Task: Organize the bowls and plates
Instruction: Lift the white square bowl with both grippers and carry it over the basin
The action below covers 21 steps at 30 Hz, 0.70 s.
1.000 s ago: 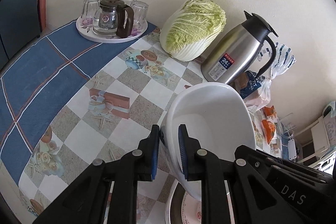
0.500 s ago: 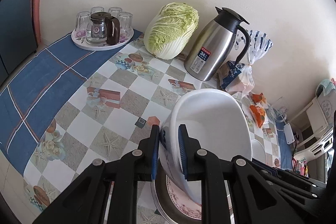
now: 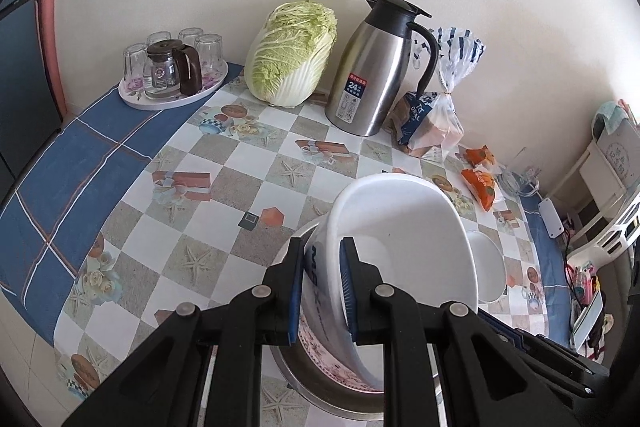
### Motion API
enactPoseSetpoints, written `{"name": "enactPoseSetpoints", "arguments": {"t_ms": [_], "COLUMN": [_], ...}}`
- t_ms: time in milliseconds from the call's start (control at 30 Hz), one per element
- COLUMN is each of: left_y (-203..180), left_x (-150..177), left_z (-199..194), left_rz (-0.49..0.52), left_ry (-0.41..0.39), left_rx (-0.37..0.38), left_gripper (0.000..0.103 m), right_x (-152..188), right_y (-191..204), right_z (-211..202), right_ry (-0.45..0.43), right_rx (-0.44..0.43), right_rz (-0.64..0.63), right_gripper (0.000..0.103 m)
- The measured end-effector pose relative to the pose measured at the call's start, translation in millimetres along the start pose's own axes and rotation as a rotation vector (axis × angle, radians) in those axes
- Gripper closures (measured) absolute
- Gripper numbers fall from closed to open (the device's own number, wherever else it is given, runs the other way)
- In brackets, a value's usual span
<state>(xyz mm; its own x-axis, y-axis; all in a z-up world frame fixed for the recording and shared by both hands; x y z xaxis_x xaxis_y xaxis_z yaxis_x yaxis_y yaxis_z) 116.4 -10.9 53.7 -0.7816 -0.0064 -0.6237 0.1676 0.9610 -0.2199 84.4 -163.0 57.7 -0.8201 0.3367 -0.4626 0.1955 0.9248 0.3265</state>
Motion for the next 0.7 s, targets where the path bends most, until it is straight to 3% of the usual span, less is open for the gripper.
{"name": "enactPoseSetpoints", "arguments": {"t_ms": [200,700], "left_y": [-20,-55], "left_x": [1,8], "left_z": [6,11], "left_rz": [0.064,0.135], "left_ry": [0.01,0.028], "left_rx": [-0.03,-0.023], "left_gripper": [0.084,0.084], "right_x": [0,3], "right_y": [-16,-55], "right_z": [-3,-13], "right_ry": [-0.025,-0.027], "right_rx": [-0.005,-0.032], "right_rz": [0.033,0.119], "right_gripper": [0.082,0.082]}}
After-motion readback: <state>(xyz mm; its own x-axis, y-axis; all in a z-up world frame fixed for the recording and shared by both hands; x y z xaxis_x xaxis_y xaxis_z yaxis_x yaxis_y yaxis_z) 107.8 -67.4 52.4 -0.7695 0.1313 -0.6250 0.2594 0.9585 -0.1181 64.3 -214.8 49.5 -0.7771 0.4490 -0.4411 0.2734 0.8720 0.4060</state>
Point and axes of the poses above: each gripper's, at about its wrist camera, not at the fingertips, and z roughly the way its jaws point, y to its left, x to its underside, the point moved 1 cm from there along z, roughly the way its jaws point, and after that the axes turned 1 degree about z, right-handed, at the moved point
